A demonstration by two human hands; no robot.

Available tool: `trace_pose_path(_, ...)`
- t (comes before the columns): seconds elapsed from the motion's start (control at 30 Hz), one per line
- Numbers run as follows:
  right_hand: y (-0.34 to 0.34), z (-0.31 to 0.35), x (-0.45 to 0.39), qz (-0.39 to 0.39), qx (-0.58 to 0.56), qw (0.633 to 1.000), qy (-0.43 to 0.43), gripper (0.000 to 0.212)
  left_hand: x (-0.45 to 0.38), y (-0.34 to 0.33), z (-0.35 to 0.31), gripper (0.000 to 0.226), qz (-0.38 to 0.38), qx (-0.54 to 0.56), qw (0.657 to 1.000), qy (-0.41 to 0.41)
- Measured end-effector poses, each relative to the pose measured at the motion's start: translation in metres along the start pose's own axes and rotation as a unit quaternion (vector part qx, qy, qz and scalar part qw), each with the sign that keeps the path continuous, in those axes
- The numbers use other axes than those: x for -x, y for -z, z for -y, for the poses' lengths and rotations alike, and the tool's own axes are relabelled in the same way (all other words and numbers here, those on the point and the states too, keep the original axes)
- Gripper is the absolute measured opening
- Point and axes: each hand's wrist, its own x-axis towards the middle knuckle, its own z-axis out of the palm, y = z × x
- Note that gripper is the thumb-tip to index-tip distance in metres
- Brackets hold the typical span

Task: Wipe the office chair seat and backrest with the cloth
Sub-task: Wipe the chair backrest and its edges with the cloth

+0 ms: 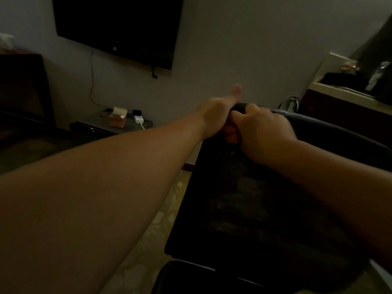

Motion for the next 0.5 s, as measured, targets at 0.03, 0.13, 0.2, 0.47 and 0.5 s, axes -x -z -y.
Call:
trace_pose_path(0.03,-0.001,-0.012,0.005,0.004,-0.001,1.000,-0.010,0.038,-0.006,0.001,0.003,0.098,-0.009,-0.010,1.000,-0.009)
trace_pose_path(0.13,-0.012,-0.056,0.025,0.029,0.001,0.998,-0.057,0.036,-0.005,-0.002,0.004,0.101,-0.030,-0.072,0.997,-0.023)
trace_pose_path(0.2,-0.021,-0.086,0.041,0.035,-0.010,0.995,-0.092,0.035,0.004,-0.009,0.002,0.089,-0.031,-0.208,0.976,-0.058)
trace_pose_path(0.47,-0.067,-0.191,0.126,-0.104,-0.141,0.967,-0.187,0.035,0.004,-0.059,-0.014,0.098,-0.084,-0.583,0.807,-0.040)
trace_pose_path(0.5,-0.071,-0.204,0.143,-0.139,-0.170,0.953,-0.208,0.037,0.005,-0.069,-0.017,0.093,-0.083,-0.596,0.795,-0.069)
